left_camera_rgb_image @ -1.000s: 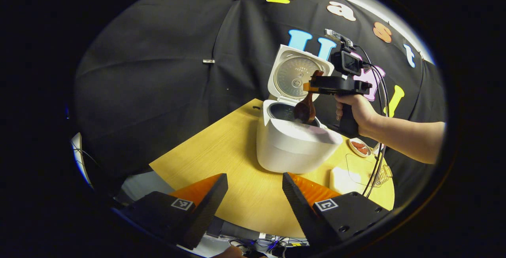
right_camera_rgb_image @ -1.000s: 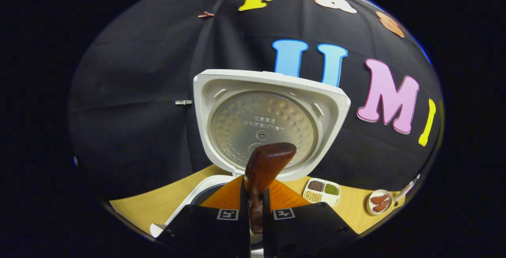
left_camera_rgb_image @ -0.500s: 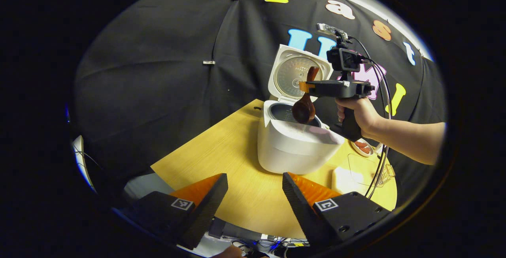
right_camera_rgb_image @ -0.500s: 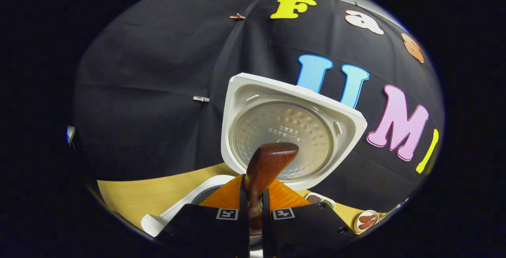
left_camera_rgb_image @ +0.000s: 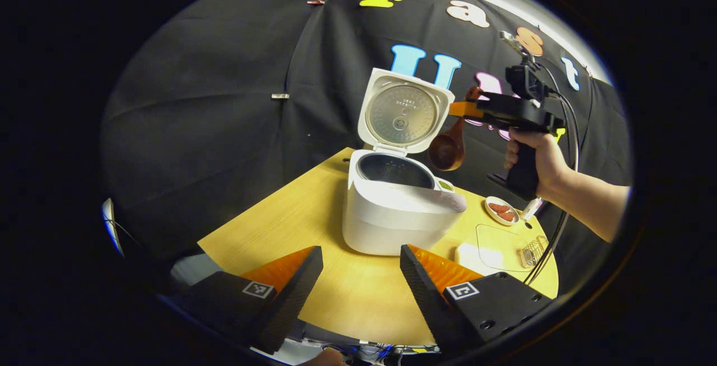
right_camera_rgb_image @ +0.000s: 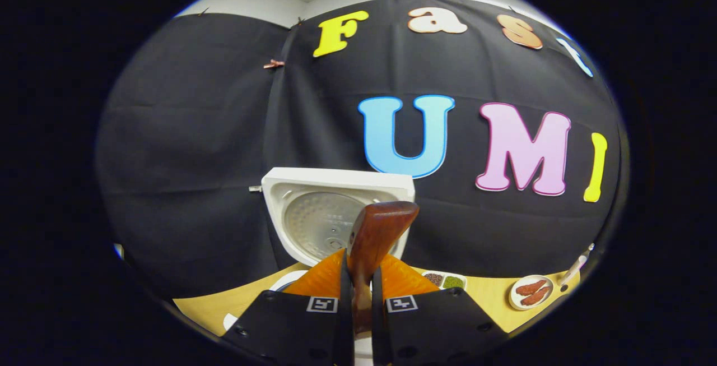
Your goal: Close the left gripper, press the button to open the rice cooker; take a wooden spoon from the chopstick holder with the right hand, scoop a spoonful of rice and pour it into the rice cooker, then put the wooden spoon back into the chopstick holder.
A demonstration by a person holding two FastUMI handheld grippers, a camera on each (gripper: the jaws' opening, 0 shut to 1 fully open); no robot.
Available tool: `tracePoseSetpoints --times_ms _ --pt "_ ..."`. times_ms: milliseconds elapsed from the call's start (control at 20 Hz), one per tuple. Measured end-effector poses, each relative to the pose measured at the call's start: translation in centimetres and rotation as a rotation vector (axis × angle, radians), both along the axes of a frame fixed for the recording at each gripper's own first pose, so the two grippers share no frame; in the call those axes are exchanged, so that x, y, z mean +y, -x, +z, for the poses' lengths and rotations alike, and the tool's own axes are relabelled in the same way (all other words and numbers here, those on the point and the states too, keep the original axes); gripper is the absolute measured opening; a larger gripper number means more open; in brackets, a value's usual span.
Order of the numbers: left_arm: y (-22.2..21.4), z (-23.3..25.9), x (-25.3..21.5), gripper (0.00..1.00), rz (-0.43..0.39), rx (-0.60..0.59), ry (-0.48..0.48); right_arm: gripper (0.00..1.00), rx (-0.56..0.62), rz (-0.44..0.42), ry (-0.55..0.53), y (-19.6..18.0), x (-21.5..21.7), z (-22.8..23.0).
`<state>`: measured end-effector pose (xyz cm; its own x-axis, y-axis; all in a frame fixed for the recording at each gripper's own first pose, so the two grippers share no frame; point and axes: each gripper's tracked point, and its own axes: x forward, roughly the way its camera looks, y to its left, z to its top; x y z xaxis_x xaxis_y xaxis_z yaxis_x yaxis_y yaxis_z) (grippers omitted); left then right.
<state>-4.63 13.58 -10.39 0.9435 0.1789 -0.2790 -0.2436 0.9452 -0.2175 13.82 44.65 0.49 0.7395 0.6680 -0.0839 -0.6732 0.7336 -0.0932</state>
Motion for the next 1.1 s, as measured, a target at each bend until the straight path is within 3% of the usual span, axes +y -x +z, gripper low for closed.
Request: tracePoseSetpoints --times_ms 250,400,550,1100 --pt "-1.6 1.1 -1.6 0.96 0.003 -0.014 -0.024 0.17 0.042 -0.087 -0.094 -1.8 -8.3 2.5" --pt "-2.3 0.8 -3.4 0.96 0.009 -0.005 0.028 0.17 0.064 -0.165 -0.125 -3.1 -14.1 2.8" --pt "-3.0 0.9 -6.6 0.96 -0.018 -0.011 0.073 0.17 0.078 -0.249 -0.132 -4.6 -20.3 2.5" --pt "-3.7 -0.2 -16.4 0.96 -0.157 0.052 0.010 0.17 0.185 -0.587 -0.237 -9.0 -43.5 -0.3"
